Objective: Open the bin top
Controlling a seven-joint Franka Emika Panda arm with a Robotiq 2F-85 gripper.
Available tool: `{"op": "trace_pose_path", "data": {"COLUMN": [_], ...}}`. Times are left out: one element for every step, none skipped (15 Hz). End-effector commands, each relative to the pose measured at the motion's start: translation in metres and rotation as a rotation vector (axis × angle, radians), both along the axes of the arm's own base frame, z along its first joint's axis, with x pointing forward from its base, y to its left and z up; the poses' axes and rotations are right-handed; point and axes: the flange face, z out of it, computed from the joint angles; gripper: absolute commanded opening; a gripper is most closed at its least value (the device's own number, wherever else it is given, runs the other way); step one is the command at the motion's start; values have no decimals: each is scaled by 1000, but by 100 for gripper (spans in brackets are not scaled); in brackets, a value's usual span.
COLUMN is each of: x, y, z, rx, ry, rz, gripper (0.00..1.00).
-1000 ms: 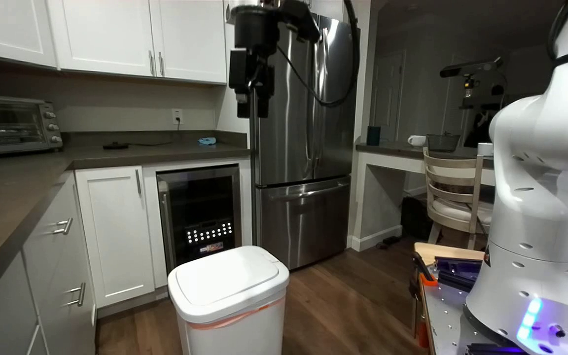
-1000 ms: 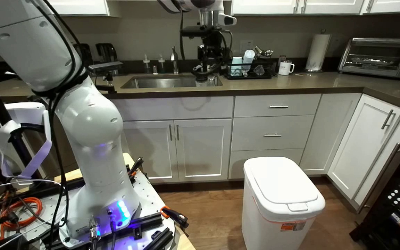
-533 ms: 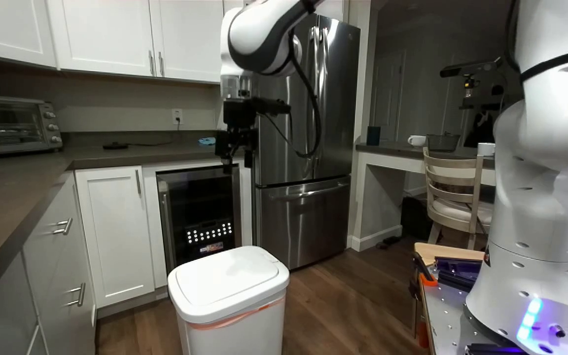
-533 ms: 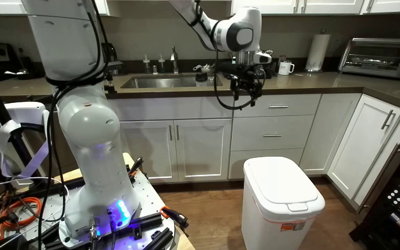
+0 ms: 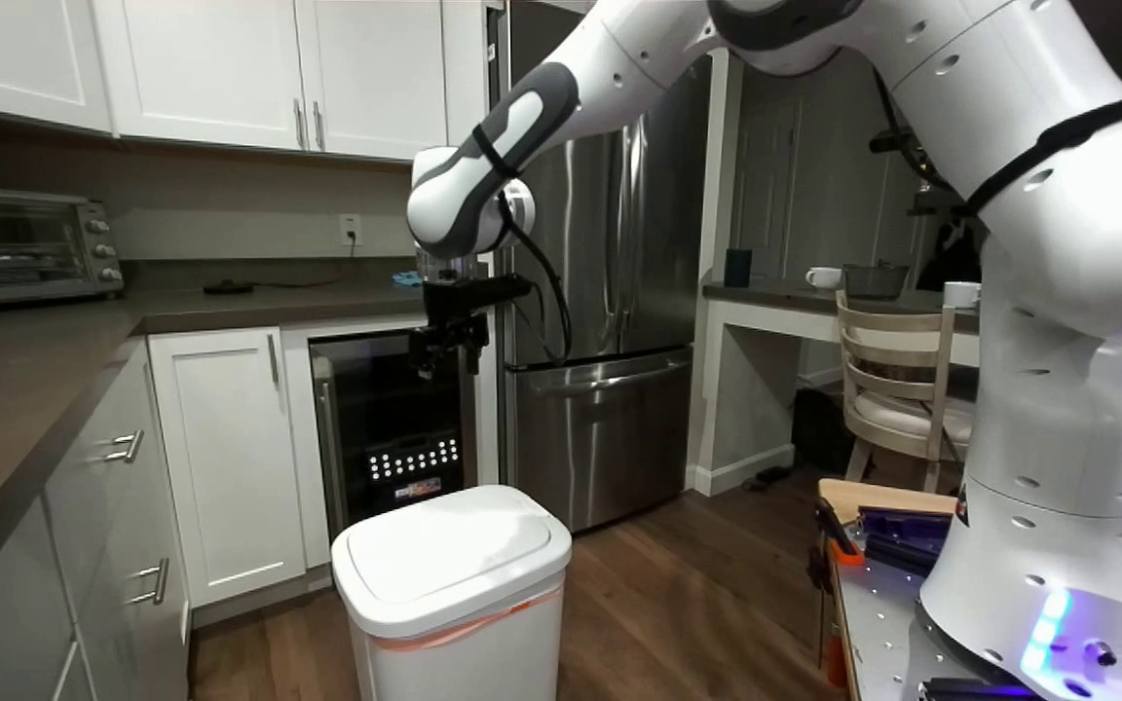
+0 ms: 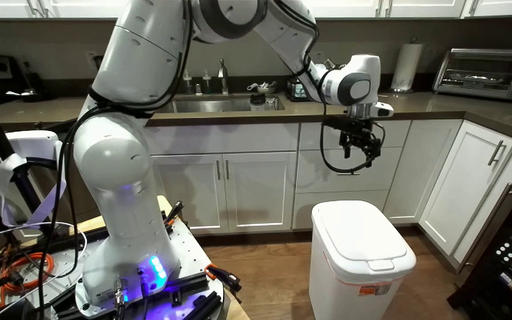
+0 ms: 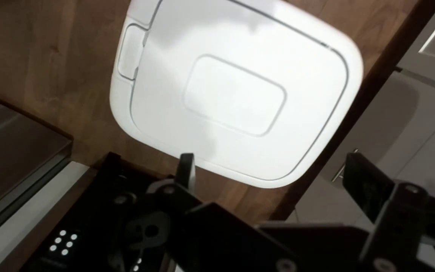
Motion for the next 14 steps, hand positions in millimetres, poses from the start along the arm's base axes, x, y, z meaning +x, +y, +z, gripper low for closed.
{"op": "trace_pose_path", "data": {"x": [42, 47, 52, 54, 56, 55, 54, 52, 50, 46, 44, 40, 38, 34], "y": [-40, -56, -67, -81, -90, -104, -112, -122, -129, -138, -144, -151, -155, -159], "z": [-30, -35, -41, -42, -44, -40, -39, -34, -33, -28, -26, -23, -21, -20], "rx": [-99, -132, -157, -188, -209, -235, -254, -266, -278, -285, -286, -274, -268, -245], "ry": [-10, 3, 4, 17, 30, 48, 73, 101, 127, 153, 175, 197, 208, 222], "rz": [-108, -154, -187, -234, -276, -330, -375, -427, -469, -510, -543, -571, -593, -627], "gripper": [100, 100, 100, 100, 100, 100, 100, 100, 100, 100, 100, 100, 100, 100]}}
